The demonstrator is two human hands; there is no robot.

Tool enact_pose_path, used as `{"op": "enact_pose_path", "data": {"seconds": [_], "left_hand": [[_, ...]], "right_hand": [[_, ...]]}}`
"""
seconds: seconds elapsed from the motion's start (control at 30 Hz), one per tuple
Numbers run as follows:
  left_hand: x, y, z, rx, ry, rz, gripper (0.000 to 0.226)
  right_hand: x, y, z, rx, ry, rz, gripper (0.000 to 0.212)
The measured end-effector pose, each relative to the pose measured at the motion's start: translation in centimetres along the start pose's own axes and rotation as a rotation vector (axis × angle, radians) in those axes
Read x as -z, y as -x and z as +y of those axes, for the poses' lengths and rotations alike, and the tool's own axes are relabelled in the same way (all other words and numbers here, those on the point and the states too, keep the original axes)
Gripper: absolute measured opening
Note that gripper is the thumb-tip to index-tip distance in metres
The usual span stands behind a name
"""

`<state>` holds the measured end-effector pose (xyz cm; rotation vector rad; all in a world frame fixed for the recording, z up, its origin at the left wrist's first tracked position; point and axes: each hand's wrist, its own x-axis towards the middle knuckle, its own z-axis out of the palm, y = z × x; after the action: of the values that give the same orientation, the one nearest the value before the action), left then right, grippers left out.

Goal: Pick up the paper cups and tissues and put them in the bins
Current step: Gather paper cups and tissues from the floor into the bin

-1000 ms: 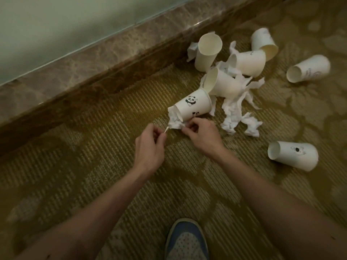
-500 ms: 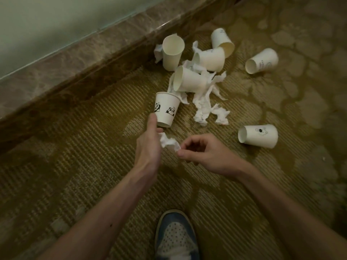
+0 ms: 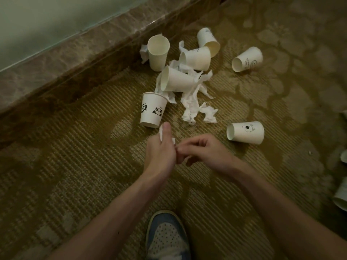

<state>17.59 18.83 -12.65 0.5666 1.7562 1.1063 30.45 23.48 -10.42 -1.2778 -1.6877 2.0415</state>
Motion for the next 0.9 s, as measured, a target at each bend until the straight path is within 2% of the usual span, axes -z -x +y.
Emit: {"op": "enact_pose_path", "data": {"seconds": [0.03,0.07,0.13,0.17,0.27,0.37,0.53,0.67,0.8,0.9], "left_hand": [[0.1,-0.4,0.1,0.0,-0.025,-0.004,0.056],[0.2,-0.7,0.3,0.016,-0.016,-0.013,0.051],[0.5,-1.6,0.8,0.05,0.08,-0.037,0.044],[0.6,-2.0,1.0,0.053,0.103,-0.046,0.04],[0.7,-2.7,1.1,0.031,0.046,-0.054,0.024],[0.9,-3.1,0.9,-0.03,-0.059,-0.016,0.027],[1.4,-3.1,2.2,0.079,-0.047,0.008,0.056],[2.0,-3.1,3.2,0.149,-0.001,-0.059,0.069],[2.2,-3.0,3.6,0.167,0.046,-0.073,0.068],[2.0,-2.8,3.6,0.174,0.057,-0.061,0.066]], "right_hand": [[0.8,-0.5,0.1,-0.018,-0.016,0.117,0.014],[1.7,-1.1,0.2,-0.032,0.009,0.308,0.015],[3.4,-2.9,0.5,-0.058,0.229,0.707,0.016],[4.1,-3.8,0.6,-0.092,0.367,0.801,0.027],[5.5,-6.7,1.2,-0.202,0.537,0.758,0.062],[5.3,-9.4,1.5,-0.174,0.504,0.695,0.067],[3.9,-12.5,2.2,-0.086,0.547,0.704,0.045],[4.3,-12.7,3.2,-0.012,0.664,0.699,0.024],[5.3,-11.1,2.8,-0.046,0.505,0.598,0.007],[5.0,-8.7,2.1,-0.075,0.364,0.448,0.005]]}}
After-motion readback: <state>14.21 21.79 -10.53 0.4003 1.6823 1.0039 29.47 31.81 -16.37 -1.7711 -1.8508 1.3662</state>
